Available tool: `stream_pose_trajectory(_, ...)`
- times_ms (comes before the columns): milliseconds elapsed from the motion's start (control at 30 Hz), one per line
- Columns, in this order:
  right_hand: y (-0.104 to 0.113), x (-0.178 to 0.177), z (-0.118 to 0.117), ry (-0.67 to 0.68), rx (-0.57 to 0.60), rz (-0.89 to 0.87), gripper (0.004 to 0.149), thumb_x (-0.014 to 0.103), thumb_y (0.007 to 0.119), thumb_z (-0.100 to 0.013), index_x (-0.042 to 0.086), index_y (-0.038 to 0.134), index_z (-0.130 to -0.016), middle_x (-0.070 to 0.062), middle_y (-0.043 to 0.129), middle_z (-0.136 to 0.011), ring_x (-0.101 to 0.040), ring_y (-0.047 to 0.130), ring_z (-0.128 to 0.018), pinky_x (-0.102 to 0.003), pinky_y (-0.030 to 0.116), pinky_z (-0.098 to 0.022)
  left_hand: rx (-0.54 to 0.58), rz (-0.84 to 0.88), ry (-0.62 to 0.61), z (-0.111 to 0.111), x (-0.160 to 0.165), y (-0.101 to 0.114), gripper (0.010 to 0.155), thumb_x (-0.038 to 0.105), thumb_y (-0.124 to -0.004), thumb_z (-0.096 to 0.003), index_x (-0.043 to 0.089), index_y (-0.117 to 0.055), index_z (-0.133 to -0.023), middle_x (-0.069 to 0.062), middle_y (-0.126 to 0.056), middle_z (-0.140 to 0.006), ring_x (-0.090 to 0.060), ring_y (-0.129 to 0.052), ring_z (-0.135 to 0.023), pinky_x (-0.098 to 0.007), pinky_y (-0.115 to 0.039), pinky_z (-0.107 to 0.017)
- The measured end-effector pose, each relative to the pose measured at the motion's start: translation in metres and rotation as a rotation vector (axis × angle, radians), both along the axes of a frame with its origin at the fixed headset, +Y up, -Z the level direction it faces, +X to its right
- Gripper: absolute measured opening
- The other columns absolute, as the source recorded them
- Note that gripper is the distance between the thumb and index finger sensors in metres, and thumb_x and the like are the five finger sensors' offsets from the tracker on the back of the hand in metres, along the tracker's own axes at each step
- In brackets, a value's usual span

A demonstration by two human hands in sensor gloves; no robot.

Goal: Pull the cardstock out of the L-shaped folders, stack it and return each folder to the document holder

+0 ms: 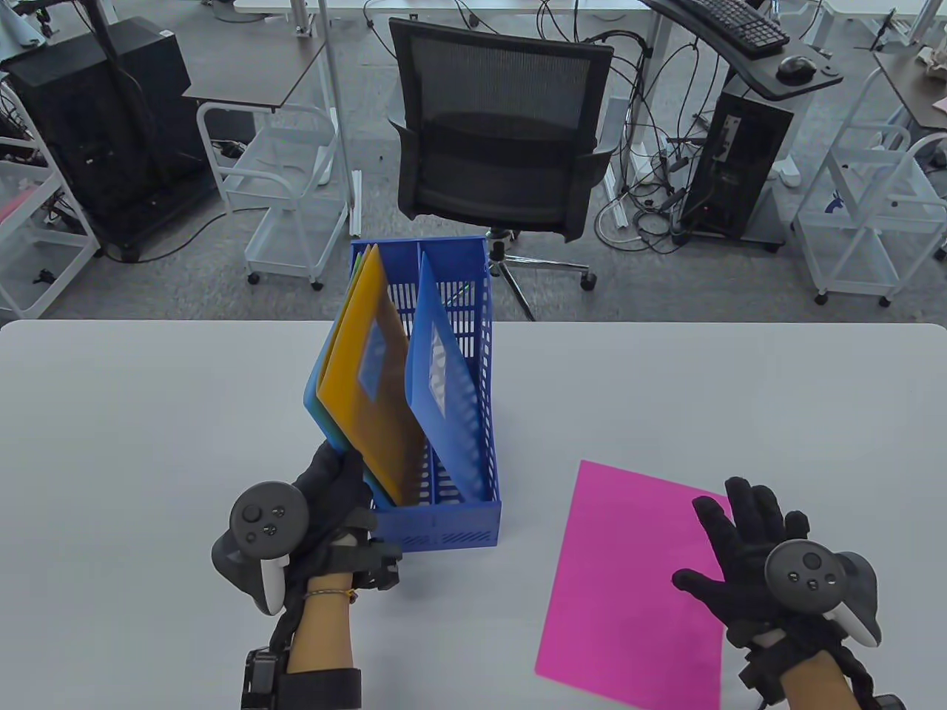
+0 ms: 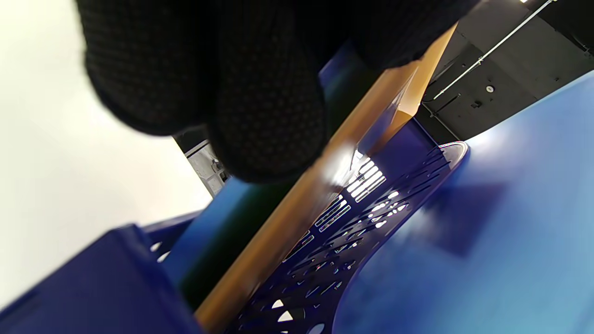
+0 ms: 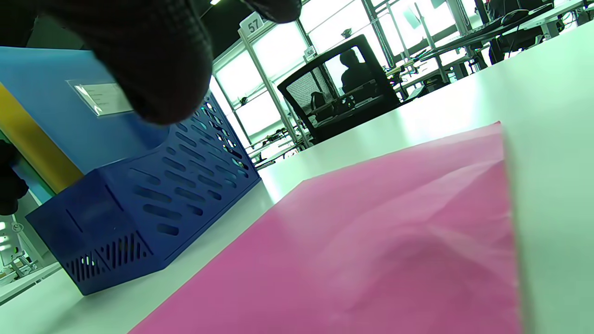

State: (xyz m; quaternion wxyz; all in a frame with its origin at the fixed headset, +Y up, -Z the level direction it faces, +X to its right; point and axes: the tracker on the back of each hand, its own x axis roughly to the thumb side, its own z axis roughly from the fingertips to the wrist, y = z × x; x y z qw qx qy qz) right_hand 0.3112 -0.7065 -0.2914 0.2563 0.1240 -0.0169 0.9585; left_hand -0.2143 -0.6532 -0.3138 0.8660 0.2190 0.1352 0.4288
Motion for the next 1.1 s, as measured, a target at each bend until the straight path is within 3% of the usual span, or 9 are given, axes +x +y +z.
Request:
stream_pose_trajectory(533,0.002,-0.004,0.002,0.007,0.021,0.069,0.087,0.054,0.090,-0.042,0.025,0.040,-0.108,-0.018,0.013,-0.118,-0.045,0.006,-0.103,-0.071,0.000,-0.063,0.182,-0.040,0.023,0.025,-0.014,0.016,0.043,0.038,-0.084,-0.0511,0.012,-0.089,-0.085,-0.013,-0.106,-0.070,-0.015,-0.123,-0.036,-0.040,-0.104,-0.033)
stream_pose_trajectory(1100,0.000,-0.009,0.004,0.017,0.035,0.113,0.086,0.052,0.090,-0.042,0.024,0.042,-0.108,-0.018,0.014,-0.118,-0.045,0.007,-0.103,-0.071,0.000,-0.063,0.490,0.012,0.076,0.079,-0.043,0.075,0.043,0.036,-0.083,-0.0523,0.010,-0.086,-0.086,-0.013,-0.105,-0.069,-0.012,-0.124,-0.039,-0.037,-0.106,-0.034)
